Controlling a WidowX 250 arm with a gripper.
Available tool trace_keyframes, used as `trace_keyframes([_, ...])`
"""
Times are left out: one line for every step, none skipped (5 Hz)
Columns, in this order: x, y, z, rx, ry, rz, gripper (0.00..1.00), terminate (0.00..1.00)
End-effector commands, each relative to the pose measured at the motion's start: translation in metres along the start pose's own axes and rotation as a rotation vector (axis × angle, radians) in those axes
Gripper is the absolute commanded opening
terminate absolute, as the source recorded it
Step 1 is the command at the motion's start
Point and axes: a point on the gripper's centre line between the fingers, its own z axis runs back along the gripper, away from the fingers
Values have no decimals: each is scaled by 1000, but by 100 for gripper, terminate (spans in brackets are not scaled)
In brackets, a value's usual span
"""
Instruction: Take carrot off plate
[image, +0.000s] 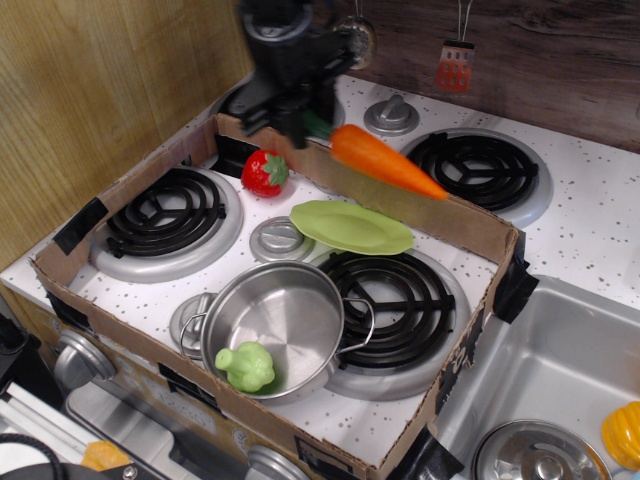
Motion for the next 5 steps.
trace_keyframes([44,40,14,53,0,-6,0,0])
trace_keyframes([51,68,19,88,-35,34,0,0])
trace_keyframes([51,95,21,112,-51,109,0,0])
trace_keyframes([52,110,15,118,-43,116,0,0])
trace_keyframes([44,121,5,143,-52,158,0,0])
